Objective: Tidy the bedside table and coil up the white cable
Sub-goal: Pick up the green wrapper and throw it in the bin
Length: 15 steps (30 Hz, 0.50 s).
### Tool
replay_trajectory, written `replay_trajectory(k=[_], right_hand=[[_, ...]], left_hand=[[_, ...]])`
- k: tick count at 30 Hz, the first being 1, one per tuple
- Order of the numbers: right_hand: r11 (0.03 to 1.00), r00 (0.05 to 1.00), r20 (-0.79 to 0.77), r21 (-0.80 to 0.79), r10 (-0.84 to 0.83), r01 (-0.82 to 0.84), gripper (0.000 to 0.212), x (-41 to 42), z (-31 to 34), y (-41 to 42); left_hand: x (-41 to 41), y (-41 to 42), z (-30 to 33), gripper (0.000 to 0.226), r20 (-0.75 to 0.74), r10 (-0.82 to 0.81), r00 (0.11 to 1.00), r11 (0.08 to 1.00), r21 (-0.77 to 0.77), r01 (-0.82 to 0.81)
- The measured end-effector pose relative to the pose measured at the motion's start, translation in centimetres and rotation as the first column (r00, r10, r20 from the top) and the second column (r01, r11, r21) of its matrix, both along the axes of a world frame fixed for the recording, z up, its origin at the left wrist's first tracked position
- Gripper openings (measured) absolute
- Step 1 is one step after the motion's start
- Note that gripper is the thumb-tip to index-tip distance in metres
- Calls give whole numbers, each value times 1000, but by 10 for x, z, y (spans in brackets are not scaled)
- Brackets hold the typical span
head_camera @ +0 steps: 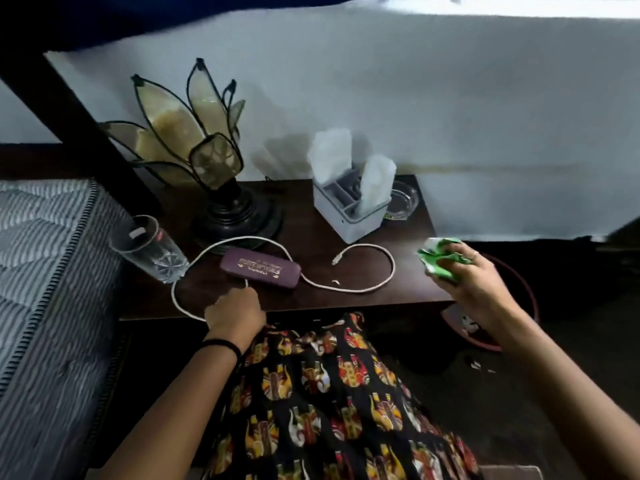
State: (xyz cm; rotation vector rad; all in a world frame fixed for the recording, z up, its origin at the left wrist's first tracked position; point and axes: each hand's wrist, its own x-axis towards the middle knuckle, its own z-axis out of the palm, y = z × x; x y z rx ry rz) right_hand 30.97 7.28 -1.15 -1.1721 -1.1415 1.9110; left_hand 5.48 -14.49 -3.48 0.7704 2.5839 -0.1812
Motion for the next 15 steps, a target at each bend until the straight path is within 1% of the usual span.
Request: replay_trajectory(k=[2,4,6,7,8,10,12,15], right_hand=[[996,992,90,26,-90,88,36,29,-8,17],[982,975,120,10,-188,188,34,53,-19,38],[956,950,144,-61,-278,289,30,72,-33,58],[938,935,171,-108,-310,330,25,80,-41,67],[923,923,211,-146,-322,356,21,87,-49,75],[904,907,282,-202,-314,376,22,99,-62,86],[895,904,306,-240,-299,377,17,104,-70,90],[871,895,307,-273,-324,408,17,109,-81,98]], left_hand=[[0,3,1,37,27,15,1000,1000,1,-15],[2,8,3,42,47,16,999,1000,-10,-15],[5,12,5,47,49,0,999,1000,-23,1],[7,15,6,48,47,-5,999,999,-31,7],[8,16,6,48,42,-7,999,999,-40,9],[10,20,2,46,25,-18,1000,998,-57,19],[9,21,-1,45,-3,-31,1000,997,-75,31],[10,23,-3,38,-19,-36,999,994,-102,34]])
